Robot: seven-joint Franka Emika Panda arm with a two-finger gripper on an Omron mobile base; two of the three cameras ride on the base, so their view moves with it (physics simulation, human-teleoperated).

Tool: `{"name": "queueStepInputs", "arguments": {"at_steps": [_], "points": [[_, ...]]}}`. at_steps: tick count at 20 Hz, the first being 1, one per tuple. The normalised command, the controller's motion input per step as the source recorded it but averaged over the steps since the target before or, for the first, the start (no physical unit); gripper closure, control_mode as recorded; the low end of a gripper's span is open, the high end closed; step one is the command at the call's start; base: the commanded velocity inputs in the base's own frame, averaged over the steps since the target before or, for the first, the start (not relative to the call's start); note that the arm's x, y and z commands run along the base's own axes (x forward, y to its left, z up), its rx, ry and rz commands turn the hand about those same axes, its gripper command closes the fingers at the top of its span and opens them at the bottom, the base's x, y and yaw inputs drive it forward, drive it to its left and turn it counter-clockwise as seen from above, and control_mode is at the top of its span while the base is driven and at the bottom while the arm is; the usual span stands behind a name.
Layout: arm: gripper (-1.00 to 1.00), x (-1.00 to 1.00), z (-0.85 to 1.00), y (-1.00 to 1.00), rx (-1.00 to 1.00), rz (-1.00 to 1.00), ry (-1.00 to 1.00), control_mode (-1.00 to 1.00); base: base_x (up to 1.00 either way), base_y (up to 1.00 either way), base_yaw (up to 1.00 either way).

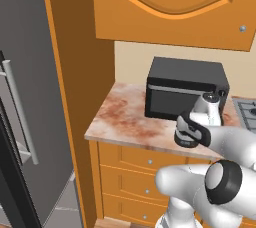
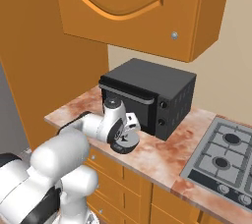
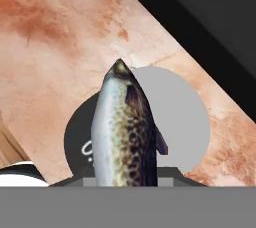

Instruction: Take the fish from the fridge and place it on the digital scale on the counter by the fridge. Wait a few seconds for a reading, then move it to the plate on the dining counter.

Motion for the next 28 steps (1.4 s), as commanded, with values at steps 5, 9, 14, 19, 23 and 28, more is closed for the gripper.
{"name": "queueStepInputs", "arguments": {"at_steps": [5, 9, 14, 19, 23, 28], "points": [[1.00, 0.18, -0.14, -0.09, 0.00, 0.00, 0.00, -1.00, 0.00, 0.00, 0.00], [1.00, 0.18, -0.11, -0.10, 0.00, 0.00, 0.00, -1.00, 0.00, 0.00, 0.00], [1.00, 0.25, -0.13, -0.02, 0.00, 0.00, 0.00, -1.00, 0.00, 0.00, 0.00], [1.00, 0.24, -0.15, -0.01, 0.00, 0.00, 0.00, -1.00, 0.00, 0.00, 0.00], [-1.00, 0.03, -0.14, 0.00, 0.00, 0.00, 0.00, -1.00, 0.00, 0.00, 0.00], [-1.00, -0.08, -0.01, -0.02, 0.00, 0.00, 0.00, -1.00, 0.00, 0.00, 0.00]]}}
